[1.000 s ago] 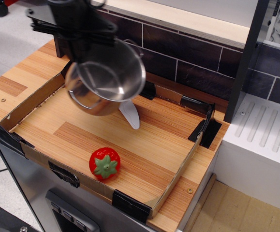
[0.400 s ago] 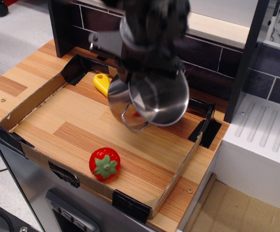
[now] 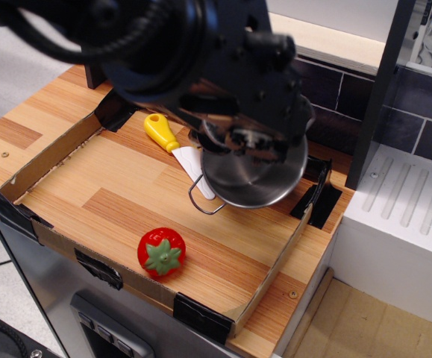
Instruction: Topple metal pot
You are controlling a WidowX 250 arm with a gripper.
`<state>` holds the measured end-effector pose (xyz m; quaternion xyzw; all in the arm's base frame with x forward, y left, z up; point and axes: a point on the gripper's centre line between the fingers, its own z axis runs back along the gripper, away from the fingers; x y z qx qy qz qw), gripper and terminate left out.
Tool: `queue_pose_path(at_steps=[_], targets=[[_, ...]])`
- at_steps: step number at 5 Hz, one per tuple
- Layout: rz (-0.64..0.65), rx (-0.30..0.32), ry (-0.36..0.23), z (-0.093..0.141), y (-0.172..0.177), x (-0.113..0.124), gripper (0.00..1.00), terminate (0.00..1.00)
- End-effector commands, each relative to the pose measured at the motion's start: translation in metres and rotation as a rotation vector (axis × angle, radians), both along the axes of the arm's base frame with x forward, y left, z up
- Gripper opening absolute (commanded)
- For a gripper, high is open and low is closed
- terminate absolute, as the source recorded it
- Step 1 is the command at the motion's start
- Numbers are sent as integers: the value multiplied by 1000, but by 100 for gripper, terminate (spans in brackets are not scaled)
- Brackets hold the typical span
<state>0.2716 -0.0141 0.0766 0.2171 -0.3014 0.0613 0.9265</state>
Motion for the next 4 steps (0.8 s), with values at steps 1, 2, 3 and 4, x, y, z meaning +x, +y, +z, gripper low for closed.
queue_pose_path(at_steps=[1,2,3,4], targets=[[35,-83,49,3,-20,-4,0,0],[34,-96,82,4,-18,-12,0,0],[52,-143,148,11,-17,-18,100,0],[64,-252,251,31,-15,-19,100,0]])
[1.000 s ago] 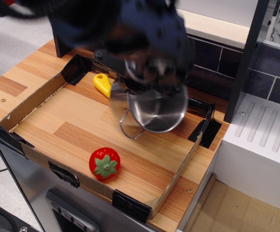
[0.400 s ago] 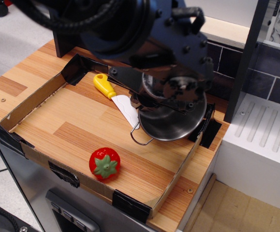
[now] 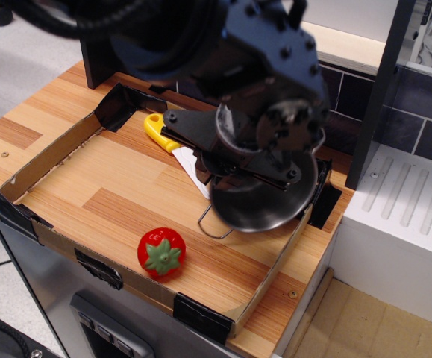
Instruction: Topple metal pot
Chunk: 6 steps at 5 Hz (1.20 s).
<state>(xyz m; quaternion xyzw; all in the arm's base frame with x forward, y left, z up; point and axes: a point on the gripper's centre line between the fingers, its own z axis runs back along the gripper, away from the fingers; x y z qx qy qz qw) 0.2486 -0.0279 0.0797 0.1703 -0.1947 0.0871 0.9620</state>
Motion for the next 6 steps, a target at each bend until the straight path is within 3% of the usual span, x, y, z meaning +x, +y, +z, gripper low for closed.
queue_pose_path(at_steps=[1,2,3,5,6], targets=[[57,-164,169,36,-1,3,100,0],[16,-261,299,46,1,-2,100,0],[13,-389,391,65,11,-3,100,0],[18,-521,414,97,45,-1,100,0],[18,-521,414,97,45,-1,100,0]])
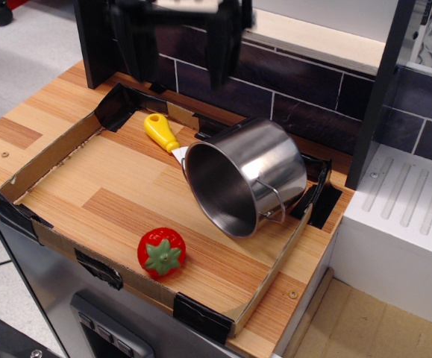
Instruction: Topple metal pot
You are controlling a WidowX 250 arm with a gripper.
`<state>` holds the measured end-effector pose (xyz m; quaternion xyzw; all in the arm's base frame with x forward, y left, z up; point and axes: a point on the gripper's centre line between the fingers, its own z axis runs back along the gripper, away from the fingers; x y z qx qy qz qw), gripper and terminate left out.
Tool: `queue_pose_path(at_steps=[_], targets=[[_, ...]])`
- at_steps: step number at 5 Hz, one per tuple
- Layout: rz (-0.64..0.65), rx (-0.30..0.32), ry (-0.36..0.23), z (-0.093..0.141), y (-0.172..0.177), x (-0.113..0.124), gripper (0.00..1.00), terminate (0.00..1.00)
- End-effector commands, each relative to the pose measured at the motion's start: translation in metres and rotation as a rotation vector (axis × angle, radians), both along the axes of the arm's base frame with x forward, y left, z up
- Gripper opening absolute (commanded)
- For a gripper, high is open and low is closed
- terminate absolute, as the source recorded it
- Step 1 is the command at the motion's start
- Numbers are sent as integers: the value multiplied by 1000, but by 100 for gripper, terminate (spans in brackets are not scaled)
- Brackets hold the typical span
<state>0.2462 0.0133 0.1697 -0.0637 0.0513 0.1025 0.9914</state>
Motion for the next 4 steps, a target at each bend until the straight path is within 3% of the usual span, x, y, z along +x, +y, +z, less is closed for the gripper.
queue_pose_path(at_steps=[1,3,4], targets=[[9,-1,-31,7,3,2,100,0],[9,-1,-31,7,3,2,100,0],[9,-1,-31,7,3,2,100,100]])
